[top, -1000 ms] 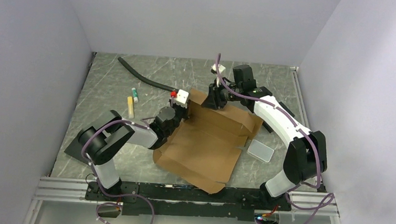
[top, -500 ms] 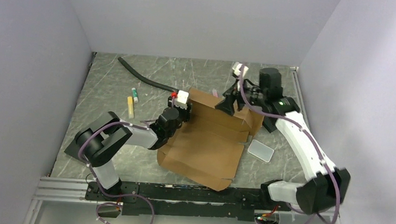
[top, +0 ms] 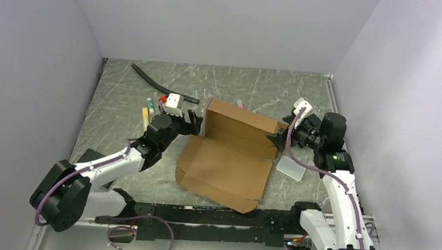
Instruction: Fold the paper box
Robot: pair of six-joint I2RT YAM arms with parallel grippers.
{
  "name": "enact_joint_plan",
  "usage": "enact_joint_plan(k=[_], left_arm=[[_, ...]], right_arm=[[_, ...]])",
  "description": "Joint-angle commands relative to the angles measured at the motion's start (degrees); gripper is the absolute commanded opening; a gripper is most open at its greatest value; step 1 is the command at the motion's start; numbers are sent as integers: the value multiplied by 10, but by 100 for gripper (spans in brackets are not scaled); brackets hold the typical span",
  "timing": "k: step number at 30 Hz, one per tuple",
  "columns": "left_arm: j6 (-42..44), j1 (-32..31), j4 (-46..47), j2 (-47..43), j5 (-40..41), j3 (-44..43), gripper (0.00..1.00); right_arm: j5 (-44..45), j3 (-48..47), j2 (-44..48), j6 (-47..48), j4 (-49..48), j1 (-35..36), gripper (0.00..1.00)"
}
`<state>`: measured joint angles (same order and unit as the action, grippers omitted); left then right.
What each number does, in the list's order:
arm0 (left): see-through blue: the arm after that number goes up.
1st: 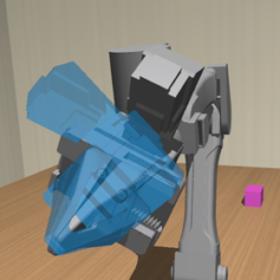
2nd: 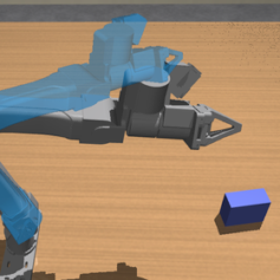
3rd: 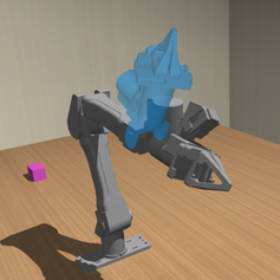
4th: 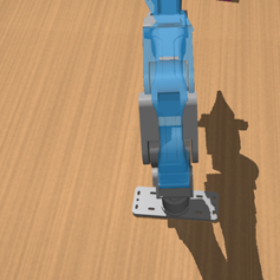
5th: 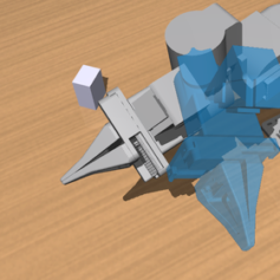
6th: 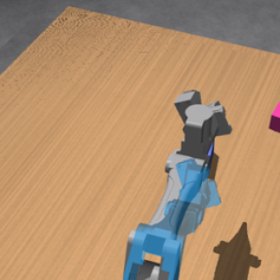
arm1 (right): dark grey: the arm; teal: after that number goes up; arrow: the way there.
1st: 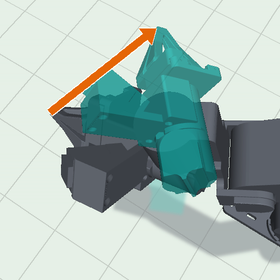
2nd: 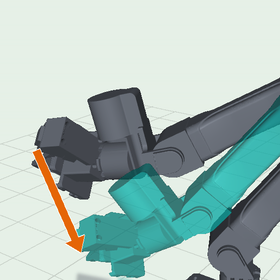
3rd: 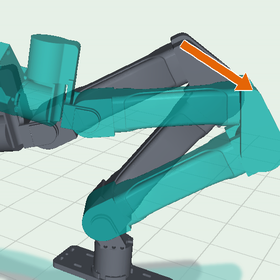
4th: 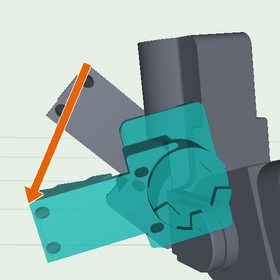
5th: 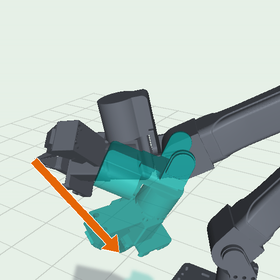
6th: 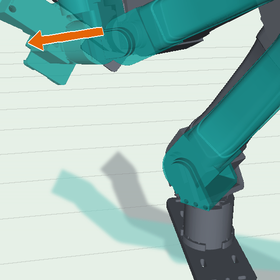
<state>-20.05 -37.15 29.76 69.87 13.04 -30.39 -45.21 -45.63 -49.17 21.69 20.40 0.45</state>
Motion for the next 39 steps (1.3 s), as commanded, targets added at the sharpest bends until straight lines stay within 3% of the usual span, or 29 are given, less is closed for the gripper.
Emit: enact_joint_plan(k=[1,11,17,19,22,29,39], left_arm=[[-34,21,-66,-6,-80,10,91],[-91,18,-73,151,5,-78,84],[-105,-7,-67,202,56,-117,82],[-115,-12,-64,214,68,-124,72],[-122,-13,-49,230,73,-127,67],[-118,-14,-6,232,74,-107,69],[-32,-8,98,188,15,-63,75]], right_arm=[[16,23,26,11,-29,-26,96],[27,51,78,-38,-8,-130,93],[25,84,89,-12,0,-148,87],[38,87,89,-5,5,-148,86],[48,96,90,4,11,-149,85],[43,92,76,-1,30,-149,82],[34,91,82,-7,27,-149,82]])
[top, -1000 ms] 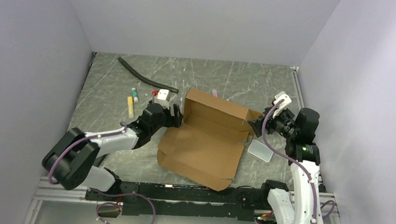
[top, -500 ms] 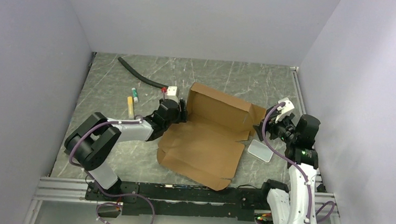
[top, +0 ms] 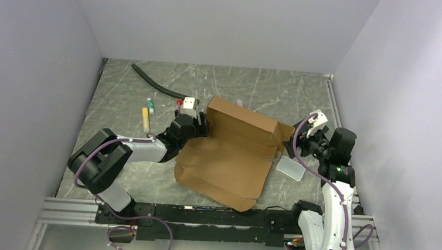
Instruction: Fold the paper box
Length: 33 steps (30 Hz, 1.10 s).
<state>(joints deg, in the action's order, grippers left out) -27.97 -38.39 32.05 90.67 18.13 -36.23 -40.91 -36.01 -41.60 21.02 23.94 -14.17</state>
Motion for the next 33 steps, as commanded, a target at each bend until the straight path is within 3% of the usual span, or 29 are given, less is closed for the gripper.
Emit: enact_joint_plan(k=[1,4,9,10,14,15,21,28,31,33], left_arm=[[56,7,81,-17,-49,-9,77],[79,17,88,9,-98,-35,76],[83,31,65,62,-91,-84,58],[85,31,68,70,-80,-89,50],[93,31,75,87,-48,-102,5],[88,31,73,83,-30,-100,0],[35,18,29,-18,117,-33,0],[-41,10,-130,-134,172,12,0],[-62,9,-149,-149,179,23,0],[-74,7,-163,-150,190,24,0]], right_arm=[[-11,-5,6,1,-7,-2,82],[-12,-5,7,1,-7,-2,82],[-14,-6,6,3,-6,-2,83],[-14,-6,6,3,-6,-2,83],[-15,-6,5,3,-7,-2,83],[-13,-6,4,2,-7,-2,83],[-26,-6,-7,-19,-31,-2,84],[-82,-7,-93,-17,-172,37,86],[-102,-8,-146,-18,-267,75,86],[-89,-23,-182,-17,-281,115,86]])
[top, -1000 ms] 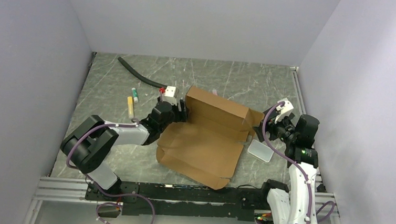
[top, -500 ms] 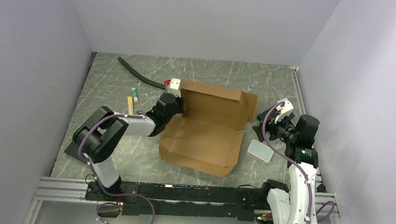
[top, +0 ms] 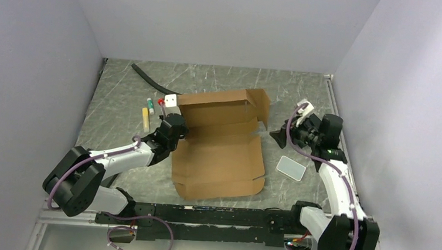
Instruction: Fold the paper box
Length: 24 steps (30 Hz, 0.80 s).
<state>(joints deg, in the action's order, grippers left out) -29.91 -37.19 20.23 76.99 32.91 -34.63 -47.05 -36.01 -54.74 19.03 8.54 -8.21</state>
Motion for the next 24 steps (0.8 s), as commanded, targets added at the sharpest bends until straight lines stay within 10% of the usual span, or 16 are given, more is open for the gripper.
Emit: enact_joint_plan(k=[1,24], left_arm=[[-58,-5,-52,-13,46,8,0],[-117,-19,-84,-11,40,12,0]], right_arm=[[-19,-31,-62,3,-129,84,86],[176,-66,-246,-109,-277,164,50]])
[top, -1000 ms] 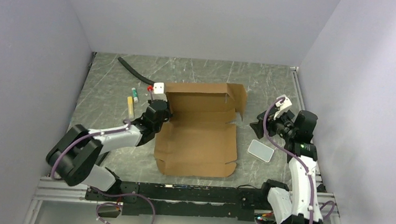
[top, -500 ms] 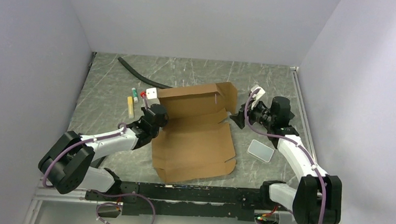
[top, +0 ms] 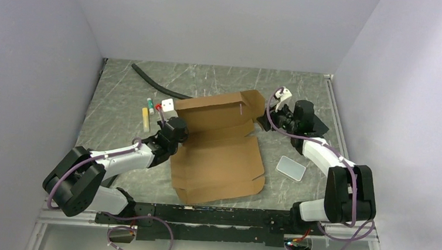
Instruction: Fold the paper box
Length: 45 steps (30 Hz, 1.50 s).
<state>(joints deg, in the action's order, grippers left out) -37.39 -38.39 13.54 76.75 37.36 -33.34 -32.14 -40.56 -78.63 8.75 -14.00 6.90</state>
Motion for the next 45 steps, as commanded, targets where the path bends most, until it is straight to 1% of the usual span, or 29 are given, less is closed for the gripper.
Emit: enact_joint_plan(k=[1,2,3,4,5,8,10,13,17,21,23,25,26,28,30,32,36,40,43,45], left_arm=[[-51,-8,-28,-9,-4,-5,0],[-58,-9,-38,-10,-3,-8,0],[-73,-10,-51,-9,0,-13,0],[-85,-11,-68,-8,4,-20,0],[-93,-12,-83,-5,9,-30,0],[-115,-16,-133,3,28,-54,0],[-122,-17,-150,7,33,-63,0],[-125,-17,-149,11,31,-71,0],[-116,-26,-144,23,27,-85,0],[-106,-37,-140,29,32,-92,0],[-100,-39,-132,29,29,-90,0],[-91,-43,-119,32,25,-90,0],[-84,-46,-115,33,24,-90,0],[-52,-50,-92,35,16,-84,0],[-25,-53,-69,37,10,-78,0],[-6,-57,-65,41,10,-78,0],[17,-62,-54,43,15,-81,0],[9,-69,-59,46,9,-95,0],[-6,-76,-76,51,7,-111,0],[-7,-82,-78,52,7,-117,0]], right_arm=[[34,-22,-8,-2,-50,16,39],[42,-25,-9,5,-46,18,22],[50,-27,-6,11,-40,21,10],[56,-26,-1,15,-37,23,3],[55,-26,8,20,-29,25,0],[29,-27,45,27,6,32,0],[0,-26,64,26,26,35,0],[-32,-22,76,26,46,47,0],[-27,-24,67,31,56,70,0],[-15,-39,53,14,71,79,0],[-15,-33,55,6,61,84,0],[2,-35,56,3,57,91,0],[25,-39,54,0,55,93,0],[115,-51,46,-2,51,93,0],[150,-63,38,-4,46,91,0],[125,-74,36,-23,52,88,0],[33,-71,30,-95,46,96,0],[2,-54,24,-168,11,106,0],[42,-55,17,-186,13,126,0],[103,-61,11,-199,18,139,0]])
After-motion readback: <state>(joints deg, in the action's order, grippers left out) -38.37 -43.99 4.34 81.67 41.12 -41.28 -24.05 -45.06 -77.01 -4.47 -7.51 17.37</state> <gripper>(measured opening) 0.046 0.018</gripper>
